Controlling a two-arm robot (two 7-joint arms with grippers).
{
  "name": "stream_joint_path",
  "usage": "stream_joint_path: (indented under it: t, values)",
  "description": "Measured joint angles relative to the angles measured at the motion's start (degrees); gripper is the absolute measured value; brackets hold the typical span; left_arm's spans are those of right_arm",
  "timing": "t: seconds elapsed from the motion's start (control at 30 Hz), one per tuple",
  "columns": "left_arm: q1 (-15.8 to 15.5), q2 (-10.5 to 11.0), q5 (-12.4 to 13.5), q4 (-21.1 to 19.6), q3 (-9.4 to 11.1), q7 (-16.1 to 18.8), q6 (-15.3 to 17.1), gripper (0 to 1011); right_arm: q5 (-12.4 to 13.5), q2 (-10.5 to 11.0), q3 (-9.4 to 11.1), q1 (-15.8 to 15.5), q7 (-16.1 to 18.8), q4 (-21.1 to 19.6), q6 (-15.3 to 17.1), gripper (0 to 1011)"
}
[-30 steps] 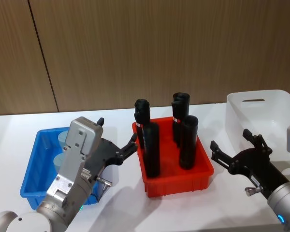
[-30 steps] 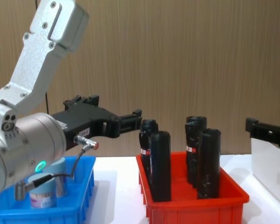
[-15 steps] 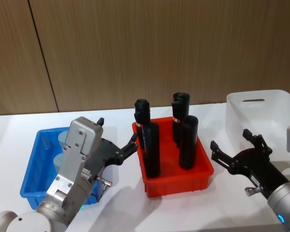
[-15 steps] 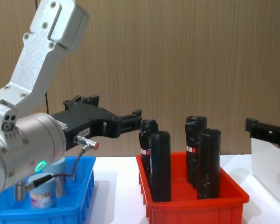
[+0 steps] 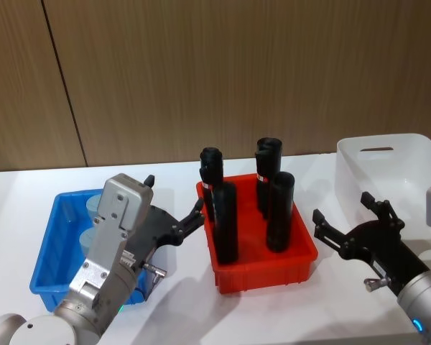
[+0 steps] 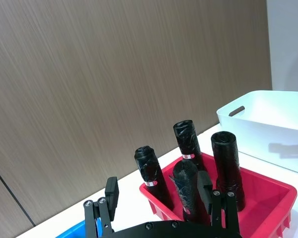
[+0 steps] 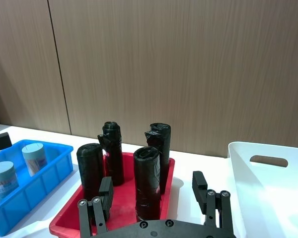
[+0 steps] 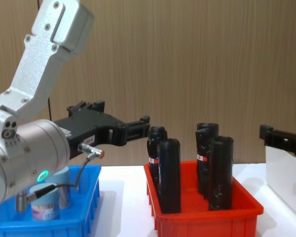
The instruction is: Pick the cotton swabs from the blue box and place them into the white box.
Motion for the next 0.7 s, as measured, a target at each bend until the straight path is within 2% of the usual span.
stream_joint_path:
  t: [0.7]
  values:
    - [-0.29, -0.24, 0.15, 0.43, -0.26, -0.07, 0.38, 1004, 0.00, 0.00, 0.00, 0.00, 0.00, 0.00, 0.00, 1001]
